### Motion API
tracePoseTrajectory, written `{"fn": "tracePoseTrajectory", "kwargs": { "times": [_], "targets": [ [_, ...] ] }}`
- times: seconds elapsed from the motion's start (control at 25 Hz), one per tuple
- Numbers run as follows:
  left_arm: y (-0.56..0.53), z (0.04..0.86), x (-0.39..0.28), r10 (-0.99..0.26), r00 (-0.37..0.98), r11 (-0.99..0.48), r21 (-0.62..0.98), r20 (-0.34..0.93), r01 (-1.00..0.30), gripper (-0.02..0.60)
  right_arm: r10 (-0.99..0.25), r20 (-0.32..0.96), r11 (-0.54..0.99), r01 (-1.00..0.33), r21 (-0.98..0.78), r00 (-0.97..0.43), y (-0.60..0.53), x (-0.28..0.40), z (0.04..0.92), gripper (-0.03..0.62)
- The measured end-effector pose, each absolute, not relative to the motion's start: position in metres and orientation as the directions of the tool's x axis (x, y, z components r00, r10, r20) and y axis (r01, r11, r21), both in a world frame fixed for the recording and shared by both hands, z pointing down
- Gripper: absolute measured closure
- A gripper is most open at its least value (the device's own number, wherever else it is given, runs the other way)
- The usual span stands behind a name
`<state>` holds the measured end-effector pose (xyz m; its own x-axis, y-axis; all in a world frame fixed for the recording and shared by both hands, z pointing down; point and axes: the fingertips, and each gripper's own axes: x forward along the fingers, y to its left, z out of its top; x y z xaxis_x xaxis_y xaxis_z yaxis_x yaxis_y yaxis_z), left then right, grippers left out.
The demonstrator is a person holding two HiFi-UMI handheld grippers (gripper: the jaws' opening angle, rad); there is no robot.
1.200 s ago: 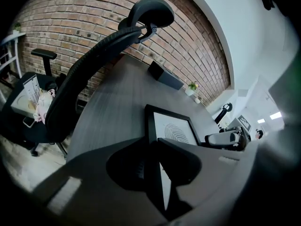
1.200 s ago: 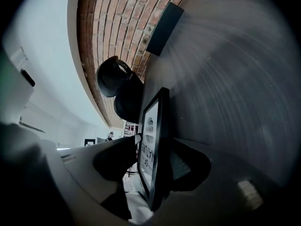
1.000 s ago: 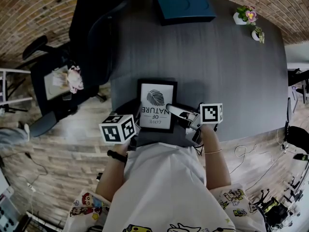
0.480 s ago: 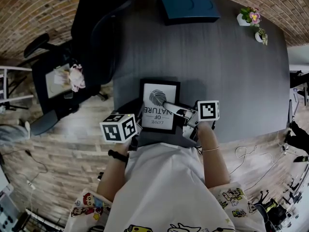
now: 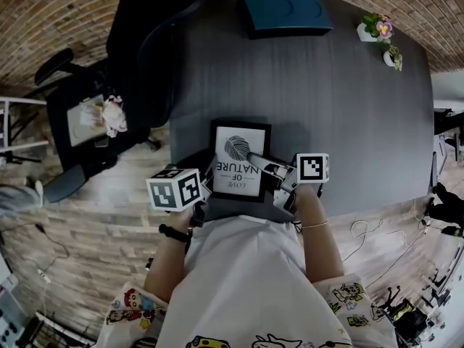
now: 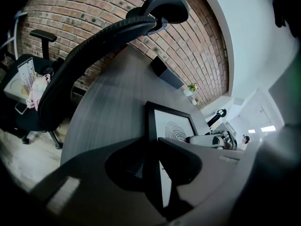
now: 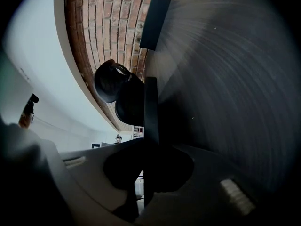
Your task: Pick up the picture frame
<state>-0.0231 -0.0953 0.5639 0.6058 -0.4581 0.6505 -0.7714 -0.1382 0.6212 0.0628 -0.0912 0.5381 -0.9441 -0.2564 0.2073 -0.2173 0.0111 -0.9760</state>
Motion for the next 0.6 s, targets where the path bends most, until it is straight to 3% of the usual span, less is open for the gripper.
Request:
{"fn": "tracePoseTrajectory", "kwargs": {
  "times": [0.6],
  "targets": [
    [-0.0941, 0.5599, -0.0227, -0.474, 0.599, -0.155, 0.608, 0.646, -0.778, 0.482, -0.268, 0.213, 0.042, -0.233, -0.972, -0.94, -0.0909, 0.0639, 0.5274, 0.58]
  ]
}}
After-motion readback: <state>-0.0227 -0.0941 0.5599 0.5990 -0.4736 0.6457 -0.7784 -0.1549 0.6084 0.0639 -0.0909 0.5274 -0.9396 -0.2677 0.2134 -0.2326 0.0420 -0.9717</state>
